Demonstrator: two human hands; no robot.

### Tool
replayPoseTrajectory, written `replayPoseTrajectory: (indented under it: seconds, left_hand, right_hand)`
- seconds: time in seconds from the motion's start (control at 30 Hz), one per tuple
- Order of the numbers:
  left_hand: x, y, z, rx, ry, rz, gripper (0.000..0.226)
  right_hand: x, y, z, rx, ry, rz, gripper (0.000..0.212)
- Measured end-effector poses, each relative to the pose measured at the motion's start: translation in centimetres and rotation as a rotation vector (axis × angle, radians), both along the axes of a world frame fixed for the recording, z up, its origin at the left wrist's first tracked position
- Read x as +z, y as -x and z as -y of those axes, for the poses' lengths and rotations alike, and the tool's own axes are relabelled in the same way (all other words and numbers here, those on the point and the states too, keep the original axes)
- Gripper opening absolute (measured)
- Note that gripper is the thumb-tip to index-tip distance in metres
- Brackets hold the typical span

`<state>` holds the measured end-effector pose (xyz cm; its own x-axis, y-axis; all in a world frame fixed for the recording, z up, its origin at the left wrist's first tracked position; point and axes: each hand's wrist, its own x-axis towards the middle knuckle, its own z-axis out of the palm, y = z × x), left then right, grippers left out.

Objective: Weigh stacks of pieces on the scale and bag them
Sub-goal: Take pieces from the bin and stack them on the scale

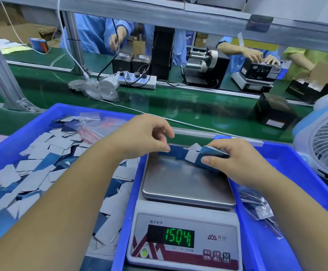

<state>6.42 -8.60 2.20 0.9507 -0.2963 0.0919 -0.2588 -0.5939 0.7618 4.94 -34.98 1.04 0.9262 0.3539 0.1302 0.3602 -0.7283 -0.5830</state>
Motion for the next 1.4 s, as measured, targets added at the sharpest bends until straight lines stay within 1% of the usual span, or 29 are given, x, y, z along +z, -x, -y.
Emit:
replayPoseTrajectory:
  seconds: [0.07, 0.1, 0.17, 0.23, 0.37, 0.43, 0.57, 0.67, 0.7, 0.83, 0.93, 1.07, 1.13, 1.17, 1.23, 1.33, 1.4]
  left_hand:
    - [0.4, -0.2, -0.9, 0.023, 0.064, -0.013, 0.016]
    - [0.6, -0.1, -1.2, 0.001, 0.086, -0.031, 0.017]
    - [0.8, 0.2, -1.2, -0.094, 0.104, -0.107, 0.018]
    - [0.4, 0.6, 0.0, -0.148, 0.087, -0.133, 0.017]
    - [-0.8, 0.5, 2.5, -0.099, -0.021, 0.007, 0.015]
    - [-1.2, 0.3, 2.9, -0.077, -0.006, 0.056, 0.016]
    - [-1.9, 0.0, 2.7, -0.044, -0.006, 0.060, 0.032]
    - [-1.9, 0.1, 2.9, -0.037, 0.063, 0.029, 0.035]
    - [-1.9, 0.2, 3.2, -0.048, 0.074, 0.024, 0.036]
    - [-2.1, 1.2, 4.8, -0.112, 0.006, 0.073, 0.047]
    - [-2.1, 1.7, 5.6, -0.140, 0.044, 0.051, 0.060]
    - [-2.1, 1.9, 5.9, -0.148, 0.081, 0.021, 0.069]
    - [-2.1, 1.6, 5.5, -0.138, 0.069, 0.019, 0.067]
    - [-2.1, 1.4, 5.4, -0.127, 0.066, 0.024, 0.062]
    - [-2.1, 1.2, 5.3, -0.109, 0.074, 0.042, 0.053]
    - [-2.3, 1.3, 5.3, -0.109, 0.091, 0.056, 0.050]
    - [-2.3, 1.2, 5.3, -0.119, 0.084, 0.059, 0.046]
  right_hand:
    - [0.2, -0.2, 0.5, -0.026, -0.035, -0.033, 0.011]
    - [0.2, -0.2, 0.6, -0.037, -0.059, -0.045, 0.014]
    - [0.2, -0.3, 0.5, -0.056, -0.087, -0.057, 0.012]
    - [0.1, -0.3, 0.2, -0.057, -0.089, -0.074, 0.008]
    - [0.0, 0.0, -0.2, -0.029, -0.098, -0.117, 0.006]
    - [0.1, 0.0, -0.3, -0.017, -0.098, -0.124, 0.008]
    - [0.1, 0.1, -0.4, 0.003, -0.100, -0.127, 0.010]
    - [0.0, 0.3, -0.8, 0.017, -0.108, -0.118, 0.010]
    - [0.0, 0.4, -0.9, 0.025, -0.114, -0.121, 0.011]
    - [0.1, 0.7, -1.4, 0.034, -0.173, -0.129, 0.014]
    - [0.1, 0.7, -1.6, 0.024, -0.190, -0.124, 0.015]
    - [-0.1, 0.6, -1.6, 0.023, -0.185, -0.100, 0.011]
    - [-0.1, 0.6, -1.6, 0.028, -0.183, -0.105, 0.005]
    - [-0.1, 0.5, -1.5, 0.023, -0.191, -0.110, 0.004]
    - [-0.2, 0.4, -1.3, 0.004, -0.211, -0.108, 0.010]
    - [-0.1, 0.4, -1.1, -0.009, -0.246, -0.095, 0.014]
    - [0.2, 0.3, -1.0, 0.004, -0.268, -0.052, 0.016]
